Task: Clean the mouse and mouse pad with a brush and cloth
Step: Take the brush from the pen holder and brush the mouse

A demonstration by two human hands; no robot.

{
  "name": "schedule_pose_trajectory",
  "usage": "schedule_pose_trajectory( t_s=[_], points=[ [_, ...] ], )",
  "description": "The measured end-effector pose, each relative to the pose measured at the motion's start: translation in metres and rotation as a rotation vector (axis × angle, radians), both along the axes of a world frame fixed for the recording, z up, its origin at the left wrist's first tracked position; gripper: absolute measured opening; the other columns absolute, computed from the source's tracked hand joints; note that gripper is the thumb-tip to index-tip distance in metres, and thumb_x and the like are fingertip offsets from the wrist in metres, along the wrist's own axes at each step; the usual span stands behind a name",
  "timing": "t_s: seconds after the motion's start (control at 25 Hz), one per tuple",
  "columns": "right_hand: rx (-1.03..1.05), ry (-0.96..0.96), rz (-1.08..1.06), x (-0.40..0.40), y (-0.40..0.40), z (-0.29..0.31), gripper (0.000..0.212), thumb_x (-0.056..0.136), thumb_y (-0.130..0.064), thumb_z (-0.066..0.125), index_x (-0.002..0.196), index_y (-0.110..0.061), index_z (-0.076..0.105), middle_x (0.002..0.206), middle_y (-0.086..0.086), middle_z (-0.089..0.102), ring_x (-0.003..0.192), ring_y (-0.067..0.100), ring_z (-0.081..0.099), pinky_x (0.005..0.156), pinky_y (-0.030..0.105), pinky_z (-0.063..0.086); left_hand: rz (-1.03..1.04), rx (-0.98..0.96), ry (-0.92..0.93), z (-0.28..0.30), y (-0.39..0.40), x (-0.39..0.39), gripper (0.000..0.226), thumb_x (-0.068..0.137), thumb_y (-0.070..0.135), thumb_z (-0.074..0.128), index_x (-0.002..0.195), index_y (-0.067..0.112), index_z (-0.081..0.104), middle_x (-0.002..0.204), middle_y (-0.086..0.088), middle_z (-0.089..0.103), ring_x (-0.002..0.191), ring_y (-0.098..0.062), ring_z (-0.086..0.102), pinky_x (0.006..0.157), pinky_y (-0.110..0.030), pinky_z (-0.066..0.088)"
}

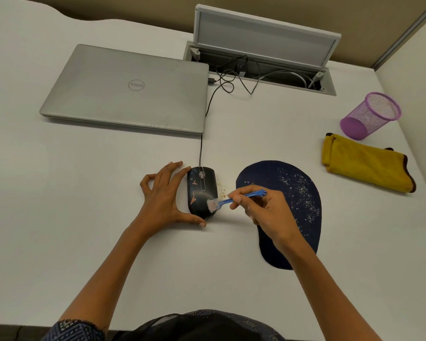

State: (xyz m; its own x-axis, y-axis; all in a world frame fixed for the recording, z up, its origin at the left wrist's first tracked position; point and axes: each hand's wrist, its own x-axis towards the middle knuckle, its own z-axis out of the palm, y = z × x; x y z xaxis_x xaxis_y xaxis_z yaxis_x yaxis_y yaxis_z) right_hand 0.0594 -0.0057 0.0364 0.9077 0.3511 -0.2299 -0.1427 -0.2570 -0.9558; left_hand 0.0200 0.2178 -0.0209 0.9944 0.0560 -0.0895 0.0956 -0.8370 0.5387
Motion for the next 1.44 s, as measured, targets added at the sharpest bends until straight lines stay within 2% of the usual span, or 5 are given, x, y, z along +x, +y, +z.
schedule_pose_trajectory(
  t_s=[0.2, 0.48, 0.64, 1.2, 1.44],
  points=[
    [-0.056, -0.055, -0.225, 0.015, 0.005, -0.002, 0.008, 0.087, -0.022, 0.064, 0.087, -0.019, 0.071, 0.070, -0.001, 0.070, 0.047, -0.002, 0.049, 0.046, 0.010, 0.037, -0.001, -0.006, -0.031, -0.001, -0.001, -0.001, 0.128, 0.034, 0.098, 0.038, 0.142, 0.031, 0.021, 0.152, 0.003, 0.017, 0.141, -0.013, 0.007, 0.107, -0.033, -0.002],
    [-0.111, -0.121, -0.216, 0.025, 0.019, 0.000, 0.011, 0.086, -0.025, 0.064, 0.080, -0.032, 0.068, 0.072, -0.004, 0.072, 0.052, 0.007, 0.049, 0.052, 0.023, 0.042, -0.003, -0.008, -0.035, -0.002, -0.001, -0.001, 0.125, 0.036, 0.090, 0.050, 0.143, 0.031, 0.020, 0.152, 0.003, 0.017, 0.141, -0.014, 0.008, 0.108, -0.037, -0.001],
    [-0.045, -0.027, -0.140, 0.029, 0.026, 0.001, 0.008, 0.087, -0.023, 0.063, 0.081, -0.025, 0.070, 0.073, 0.001, 0.072, 0.041, 0.003, 0.039, 0.040, 0.016, 0.034, -0.006, -0.010, -0.026, -0.004, 0.000, 0.000, 0.127, 0.035, 0.093, 0.046, 0.143, 0.032, 0.018, 0.153, 0.003, 0.015, 0.142, -0.015, 0.006, 0.109, -0.037, -0.002],
    [-0.111, 0.003, -0.223, 0.048, 0.043, -0.008, 0.014, 0.091, -0.018, 0.058, 0.099, -0.015, 0.069, 0.081, 0.000, 0.072, 0.046, 0.006, 0.042, 0.045, 0.017, 0.037, -0.001, -0.012, -0.020, -0.007, 0.001, 0.001, 0.125, 0.034, 0.094, 0.044, 0.141, 0.037, 0.013, 0.154, 0.002, 0.014, 0.142, -0.017, 0.006, 0.110, -0.041, -0.001],
    [-0.151, -0.042, -0.159, 0.052, 0.045, -0.009, 0.014, 0.093, -0.020, 0.054, 0.098, -0.021, 0.068, 0.086, -0.003, 0.073, 0.047, 0.007, 0.044, 0.046, 0.016, 0.040, 0.000, -0.004, -0.028, -0.006, 0.001, 0.001, 0.125, 0.036, 0.092, 0.047, 0.142, 0.032, 0.019, 0.153, 0.002, 0.016, 0.141, -0.016, 0.007, 0.109, -0.041, 0.000]
  ],
)
